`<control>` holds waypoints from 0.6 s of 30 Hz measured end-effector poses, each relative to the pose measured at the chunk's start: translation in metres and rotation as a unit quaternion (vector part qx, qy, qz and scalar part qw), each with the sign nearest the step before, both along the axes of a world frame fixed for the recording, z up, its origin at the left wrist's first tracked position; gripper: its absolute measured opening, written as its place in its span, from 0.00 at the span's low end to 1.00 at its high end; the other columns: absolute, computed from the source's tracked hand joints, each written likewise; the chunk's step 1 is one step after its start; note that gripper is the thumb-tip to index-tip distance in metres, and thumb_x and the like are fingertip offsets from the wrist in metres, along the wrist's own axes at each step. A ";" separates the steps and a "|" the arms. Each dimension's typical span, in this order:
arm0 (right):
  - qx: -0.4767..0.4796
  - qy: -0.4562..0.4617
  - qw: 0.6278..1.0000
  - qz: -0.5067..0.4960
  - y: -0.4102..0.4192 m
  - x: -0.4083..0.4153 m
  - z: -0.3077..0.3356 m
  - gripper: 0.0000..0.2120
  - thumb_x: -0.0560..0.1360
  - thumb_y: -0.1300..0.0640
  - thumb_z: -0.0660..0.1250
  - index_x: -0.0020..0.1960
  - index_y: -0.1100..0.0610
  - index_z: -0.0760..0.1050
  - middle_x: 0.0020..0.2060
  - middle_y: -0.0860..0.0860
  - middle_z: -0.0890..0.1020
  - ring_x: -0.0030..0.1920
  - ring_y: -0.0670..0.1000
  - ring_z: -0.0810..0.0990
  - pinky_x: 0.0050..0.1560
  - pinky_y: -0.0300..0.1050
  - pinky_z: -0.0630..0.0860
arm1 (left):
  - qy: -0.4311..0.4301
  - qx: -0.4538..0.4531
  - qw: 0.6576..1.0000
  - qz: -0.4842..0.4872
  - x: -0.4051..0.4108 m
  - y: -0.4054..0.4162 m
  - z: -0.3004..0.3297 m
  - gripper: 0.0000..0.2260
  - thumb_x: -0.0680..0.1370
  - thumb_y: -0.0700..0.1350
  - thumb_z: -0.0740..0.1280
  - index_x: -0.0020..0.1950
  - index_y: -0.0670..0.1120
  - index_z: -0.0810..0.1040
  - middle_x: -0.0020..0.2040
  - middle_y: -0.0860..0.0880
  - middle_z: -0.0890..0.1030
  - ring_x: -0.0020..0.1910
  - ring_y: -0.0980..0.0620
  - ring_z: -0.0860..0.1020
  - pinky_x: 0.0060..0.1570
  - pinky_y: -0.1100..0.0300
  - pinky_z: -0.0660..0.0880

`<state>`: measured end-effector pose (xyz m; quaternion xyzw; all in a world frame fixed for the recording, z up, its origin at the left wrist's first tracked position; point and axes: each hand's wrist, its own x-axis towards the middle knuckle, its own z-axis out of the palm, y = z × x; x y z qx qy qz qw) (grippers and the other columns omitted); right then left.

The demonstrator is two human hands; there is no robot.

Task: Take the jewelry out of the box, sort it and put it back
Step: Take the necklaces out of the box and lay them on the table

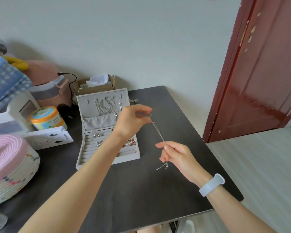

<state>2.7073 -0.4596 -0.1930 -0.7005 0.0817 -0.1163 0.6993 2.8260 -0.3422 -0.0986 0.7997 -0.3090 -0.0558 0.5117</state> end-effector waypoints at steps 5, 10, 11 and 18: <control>-0.099 0.083 0.991 -0.038 -0.044 0.003 -0.006 0.12 0.77 0.64 0.58 0.44 0.55 0.80 0.29 0.51 0.70 0.32 0.49 0.68 0.42 0.42 0.71 | 0.050 0.038 0.995 0.073 0.007 0.005 -0.048 0.15 0.72 0.32 0.63 0.47 0.51 0.81 0.47 0.50 0.82 0.34 0.62 0.75 0.36 0.67 0.72; -0.212 0.134 0.963 -0.096 -0.087 0.044 -0.009 0.06 0.74 0.61 0.65 0.46 0.60 0.81 0.32 0.48 0.77 0.27 0.37 0.72 0.32 0.27 0.66 | 0.001 0.100 0.992 0.075 -0.027 0.002 -0.096 0.13 0.73 0.32 0.62 0.50 0.45 0.82 0.45 0.51 0.78 0.36 0.61 0.73 0.40 0.79 0.66; -0.238 0.136 0.958 -0.091 -0.092 0.056 -0.010 0.07 0.74 0.61 0.65 0.47 0.61 0.81 0.36 0.49 0.80 0.31 0.35 0.74 0.36 0.26 0.67 | 0.002 0.108 0.992 0.065 -0.033 0.000 -0.104 0.13 0.74 0.33 0.62 0.51 0.45 0.81 0.47 0.51 0.77 0.37 0.60 0.73 0.41 0.79 0.66; -0.390 0.134 0.911 0.010 -0.094 0.142 -0.018 0.10 0.74 0.65 0.62 0.49 0.61 0.81 0.51 0.55 0.82 0.54 0.52 0.78 0.57 0.38 0.70 | -0.018 0.153 0.986 0.056 -0.030 -0.016 -0.136 0.11 0.76 0.35 0.61 0.54 0.42 0.80 0.53 0.47 0.76 0.43 0.50 0.76 0.49 0.64 0.72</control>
